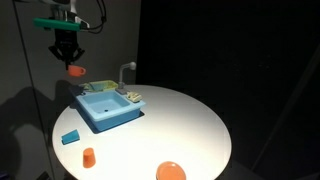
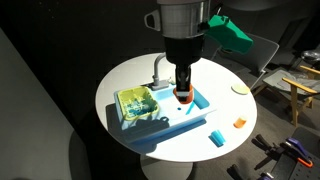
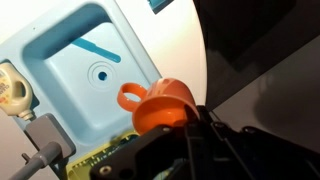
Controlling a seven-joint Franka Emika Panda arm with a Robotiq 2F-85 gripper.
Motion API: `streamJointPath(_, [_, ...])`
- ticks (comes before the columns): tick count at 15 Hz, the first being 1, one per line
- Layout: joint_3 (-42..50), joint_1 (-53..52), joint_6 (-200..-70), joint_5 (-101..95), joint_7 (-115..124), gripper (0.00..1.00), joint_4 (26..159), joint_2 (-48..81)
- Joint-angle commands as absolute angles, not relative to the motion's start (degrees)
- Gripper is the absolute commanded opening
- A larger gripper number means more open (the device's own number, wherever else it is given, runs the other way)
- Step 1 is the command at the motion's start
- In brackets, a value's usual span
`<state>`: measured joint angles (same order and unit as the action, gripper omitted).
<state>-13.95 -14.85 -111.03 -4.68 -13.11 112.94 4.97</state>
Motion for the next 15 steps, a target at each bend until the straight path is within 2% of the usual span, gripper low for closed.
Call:
streamJointPath(1, [-14.07, -14.52, -115.09, -3.31, -9.5, 0.02, 119.67, -1.05])
streamJointPath(15, [-15.08, -15.49, -131.36, 2.16, 3.62, 0.02, 138.55, -11.5])
